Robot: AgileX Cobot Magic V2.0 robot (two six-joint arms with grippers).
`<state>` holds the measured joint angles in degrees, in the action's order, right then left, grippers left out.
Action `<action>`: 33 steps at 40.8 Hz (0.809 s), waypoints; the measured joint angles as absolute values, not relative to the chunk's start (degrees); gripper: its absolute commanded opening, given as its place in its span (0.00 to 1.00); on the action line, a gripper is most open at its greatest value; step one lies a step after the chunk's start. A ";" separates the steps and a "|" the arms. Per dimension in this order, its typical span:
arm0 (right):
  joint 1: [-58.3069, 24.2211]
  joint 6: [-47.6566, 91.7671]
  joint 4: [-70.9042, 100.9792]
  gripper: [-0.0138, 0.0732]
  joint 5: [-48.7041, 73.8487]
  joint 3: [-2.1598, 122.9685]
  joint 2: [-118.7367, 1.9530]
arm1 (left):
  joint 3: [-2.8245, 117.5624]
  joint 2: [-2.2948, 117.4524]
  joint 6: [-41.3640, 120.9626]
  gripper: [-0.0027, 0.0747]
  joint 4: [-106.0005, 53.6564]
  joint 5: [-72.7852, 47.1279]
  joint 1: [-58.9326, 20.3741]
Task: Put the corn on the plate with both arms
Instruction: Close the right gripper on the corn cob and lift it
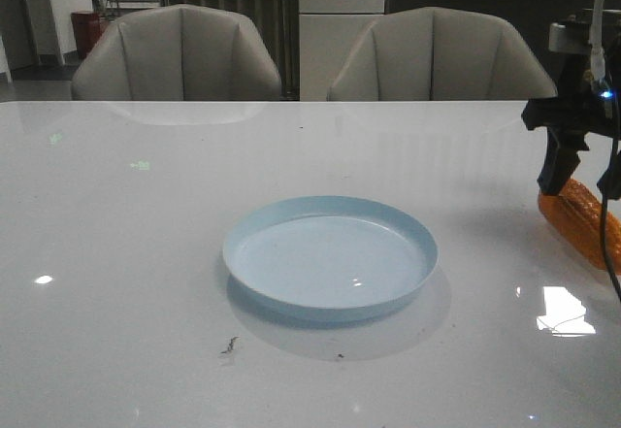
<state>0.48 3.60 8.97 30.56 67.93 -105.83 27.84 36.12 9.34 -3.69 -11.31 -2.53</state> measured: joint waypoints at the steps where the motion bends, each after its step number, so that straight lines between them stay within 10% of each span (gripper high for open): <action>1: 0.48 3.60 8.97 0.73 30.57 67.98 -106.27 | 27.84 36.12 9.34 0.53 -3.69 -11.31 -2.53; 33: -2.44 5.18 8.83 0.51 34.35 74.83 -111.69 | 27.84 36.12 9.38 0.53 -3.69 -11.22 -2.53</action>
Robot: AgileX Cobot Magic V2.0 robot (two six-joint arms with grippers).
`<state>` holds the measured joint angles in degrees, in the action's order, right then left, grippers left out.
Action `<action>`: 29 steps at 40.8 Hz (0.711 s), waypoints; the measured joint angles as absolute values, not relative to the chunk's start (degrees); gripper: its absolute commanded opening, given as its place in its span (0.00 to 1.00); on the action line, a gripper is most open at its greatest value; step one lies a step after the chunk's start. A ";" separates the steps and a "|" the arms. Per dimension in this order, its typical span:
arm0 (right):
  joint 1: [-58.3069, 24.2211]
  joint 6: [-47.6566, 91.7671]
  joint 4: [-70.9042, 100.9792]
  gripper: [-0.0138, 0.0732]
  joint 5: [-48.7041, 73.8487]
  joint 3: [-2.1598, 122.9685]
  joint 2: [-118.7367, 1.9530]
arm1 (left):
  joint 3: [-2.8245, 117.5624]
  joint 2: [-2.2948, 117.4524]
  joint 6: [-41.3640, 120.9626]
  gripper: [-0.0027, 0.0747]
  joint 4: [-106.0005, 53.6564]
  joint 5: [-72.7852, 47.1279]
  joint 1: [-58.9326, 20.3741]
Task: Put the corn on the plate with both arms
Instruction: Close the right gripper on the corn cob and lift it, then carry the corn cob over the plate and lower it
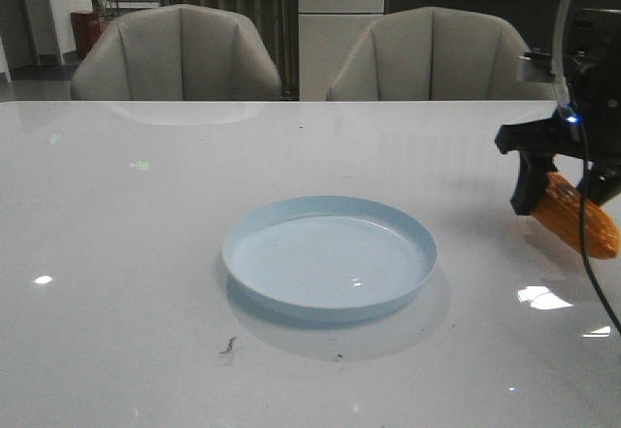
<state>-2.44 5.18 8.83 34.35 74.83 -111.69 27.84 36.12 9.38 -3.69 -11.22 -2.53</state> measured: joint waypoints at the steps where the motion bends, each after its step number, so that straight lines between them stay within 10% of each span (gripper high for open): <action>1: -3.28 5.18 8.83 0.51 35.10 75.93 -111.83 | 27.84 36.12 9.38 0.53 -3.69 -11.22 -2.53; 29: -29.60 5.59 8.83 0.52 41.81 90.48 -115.00 | 27.84 36.12 9.38 0.53 -3.69 -11.22 -2.53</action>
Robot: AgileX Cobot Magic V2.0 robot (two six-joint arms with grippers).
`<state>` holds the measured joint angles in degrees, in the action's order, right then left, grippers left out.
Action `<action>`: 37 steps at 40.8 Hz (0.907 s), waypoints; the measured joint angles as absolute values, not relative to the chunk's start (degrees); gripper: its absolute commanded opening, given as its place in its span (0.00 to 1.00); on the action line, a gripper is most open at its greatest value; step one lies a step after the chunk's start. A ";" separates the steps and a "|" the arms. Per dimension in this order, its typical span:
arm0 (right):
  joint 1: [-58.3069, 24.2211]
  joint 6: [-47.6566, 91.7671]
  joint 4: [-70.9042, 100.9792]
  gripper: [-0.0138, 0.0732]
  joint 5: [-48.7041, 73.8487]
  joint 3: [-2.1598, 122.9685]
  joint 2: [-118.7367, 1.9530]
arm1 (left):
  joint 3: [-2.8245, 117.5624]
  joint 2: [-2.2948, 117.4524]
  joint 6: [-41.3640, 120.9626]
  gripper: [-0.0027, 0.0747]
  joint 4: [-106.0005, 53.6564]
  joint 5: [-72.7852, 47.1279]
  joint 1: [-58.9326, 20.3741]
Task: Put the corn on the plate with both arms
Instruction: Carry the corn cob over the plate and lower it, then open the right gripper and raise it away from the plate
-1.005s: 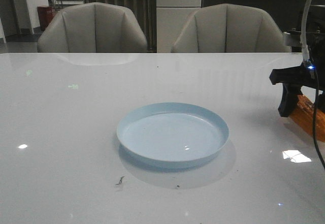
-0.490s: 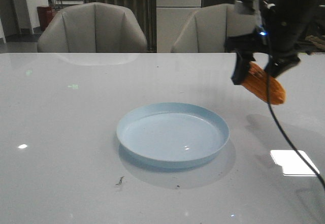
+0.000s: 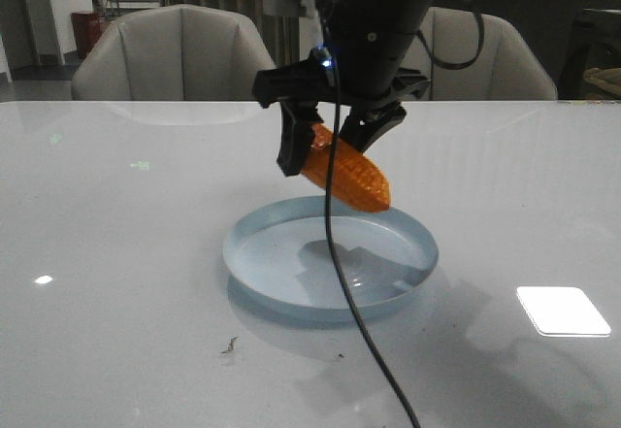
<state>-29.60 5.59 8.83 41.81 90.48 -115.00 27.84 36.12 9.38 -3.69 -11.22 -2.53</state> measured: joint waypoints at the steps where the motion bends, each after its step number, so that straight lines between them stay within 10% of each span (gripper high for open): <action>1: -29.93 5.63 8.83 0.53 41.81 90.48 -115.56 | 27.84 36.12 9.38 0.53 -3.69 -11.22 -2.53; 13: -30.60 5.63 8.83 0.75 41.89 90.58 -121.32 | 27.84 36.12 9.38 0.53 -3.69 -11.22 -2.53; 37: -29.37 5.73 8.83 0.75 46.32 99.25 -114.33 | 27.84 36.12 9.38 0.53 -3.69 -11.22 -2.53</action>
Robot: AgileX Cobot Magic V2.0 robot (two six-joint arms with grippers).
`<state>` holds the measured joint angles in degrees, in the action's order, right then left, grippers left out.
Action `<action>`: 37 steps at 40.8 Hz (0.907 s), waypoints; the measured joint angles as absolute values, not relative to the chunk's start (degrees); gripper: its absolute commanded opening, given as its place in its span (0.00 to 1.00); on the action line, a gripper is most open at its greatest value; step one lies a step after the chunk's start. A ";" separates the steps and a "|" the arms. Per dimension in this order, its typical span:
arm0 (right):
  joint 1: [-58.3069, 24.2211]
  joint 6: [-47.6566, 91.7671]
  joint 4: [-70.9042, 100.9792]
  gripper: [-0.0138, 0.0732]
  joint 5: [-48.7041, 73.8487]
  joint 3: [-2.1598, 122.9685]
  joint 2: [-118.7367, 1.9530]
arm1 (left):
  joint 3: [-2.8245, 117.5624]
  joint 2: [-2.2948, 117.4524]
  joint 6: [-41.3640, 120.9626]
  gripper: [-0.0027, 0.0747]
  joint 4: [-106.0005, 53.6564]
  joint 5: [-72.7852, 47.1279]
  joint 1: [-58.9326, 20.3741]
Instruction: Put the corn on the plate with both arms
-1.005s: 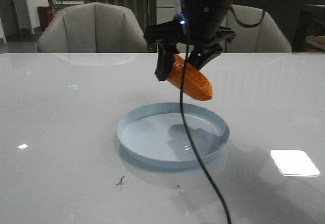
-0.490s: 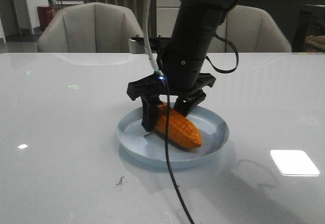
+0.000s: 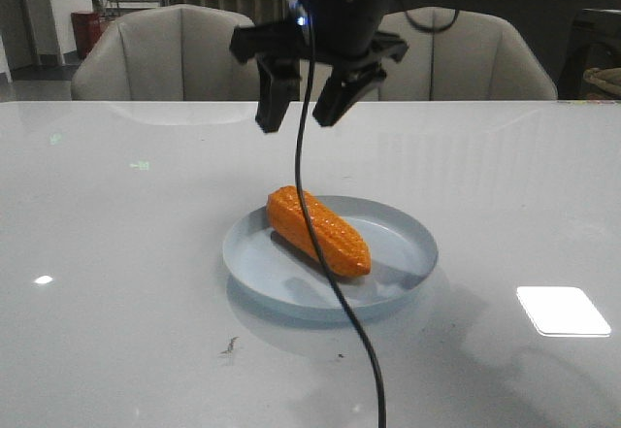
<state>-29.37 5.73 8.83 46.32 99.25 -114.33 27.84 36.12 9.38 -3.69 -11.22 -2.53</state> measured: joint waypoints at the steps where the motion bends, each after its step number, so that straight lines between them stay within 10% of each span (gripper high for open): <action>1: -29.17 5.73 8.83 0.75 47.58 99.74 -113.63 | 27.84 36.12 9.38 0.53 -3.69 -11.22 -2.53; 20: -17.93 4.62 8.46 0.75 52.52 98.31 -81.55 | 27.84 36.12 9.38 0.53 -3.69 -11.22 -2.53; 37: 0.52 4.54 7.58 0.75 39.92 51.89 -40.33 | 27.84 36.12 9.38 0.53 -3.69 -10.81 -2.53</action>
<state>0.52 4.54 7.58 39.92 51.89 -40.33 27.84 36.12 9.38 -3.69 -10.81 -2.53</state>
